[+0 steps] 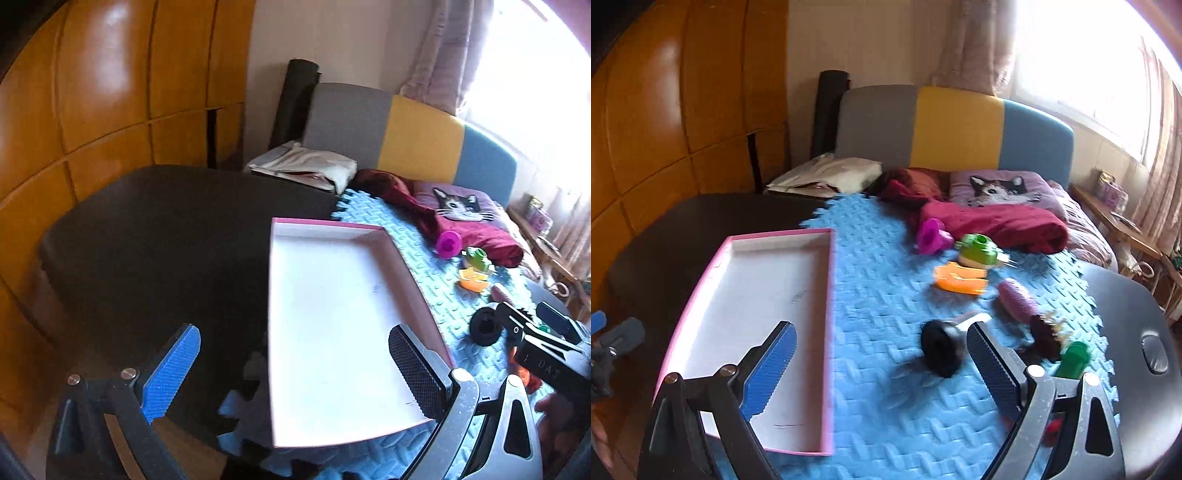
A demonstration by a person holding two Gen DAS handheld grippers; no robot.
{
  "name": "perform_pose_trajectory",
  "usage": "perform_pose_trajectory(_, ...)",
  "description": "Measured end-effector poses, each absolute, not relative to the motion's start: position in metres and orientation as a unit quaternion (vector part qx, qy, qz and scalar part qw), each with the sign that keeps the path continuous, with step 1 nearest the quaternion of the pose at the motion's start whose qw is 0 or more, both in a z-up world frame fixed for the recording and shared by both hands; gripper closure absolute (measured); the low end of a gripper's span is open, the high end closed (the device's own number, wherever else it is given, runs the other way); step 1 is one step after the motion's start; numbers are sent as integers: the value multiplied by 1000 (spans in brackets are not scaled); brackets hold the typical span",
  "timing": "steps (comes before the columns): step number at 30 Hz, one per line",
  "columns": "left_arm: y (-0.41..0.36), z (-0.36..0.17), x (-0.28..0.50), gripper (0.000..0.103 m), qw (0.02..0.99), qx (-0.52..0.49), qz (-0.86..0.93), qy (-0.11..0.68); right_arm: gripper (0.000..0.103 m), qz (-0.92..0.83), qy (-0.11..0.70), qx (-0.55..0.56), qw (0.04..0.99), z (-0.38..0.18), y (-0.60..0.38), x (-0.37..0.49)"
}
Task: Organize rigid objects
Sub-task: 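Move both tools from the pink-rimmed tray toward the toys on the mat, then grasp the magenta suction-cup toy with the left gripper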
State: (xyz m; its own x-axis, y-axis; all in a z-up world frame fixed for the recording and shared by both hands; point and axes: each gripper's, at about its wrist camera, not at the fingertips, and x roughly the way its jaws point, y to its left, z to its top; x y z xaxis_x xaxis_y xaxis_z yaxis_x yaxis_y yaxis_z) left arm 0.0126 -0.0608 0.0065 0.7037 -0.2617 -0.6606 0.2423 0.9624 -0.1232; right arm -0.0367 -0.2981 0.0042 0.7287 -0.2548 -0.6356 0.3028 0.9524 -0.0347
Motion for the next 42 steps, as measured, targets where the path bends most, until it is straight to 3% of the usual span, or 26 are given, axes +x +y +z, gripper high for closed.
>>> perform_pose_trajectory(18,-201,24,53,0,889,53,-261,372,8,-241,345,107,901,-12,-478,-70)
perform_pose_trajectory(31,-303,2,120,0,873,73,-268,401,8,-227,349,108,903,-15,-478,-66)
perform_pose_trajectory(42,-358,-23,183,1,851,27,-275,446,8,-222,343,104,907,-11,-476,-66)
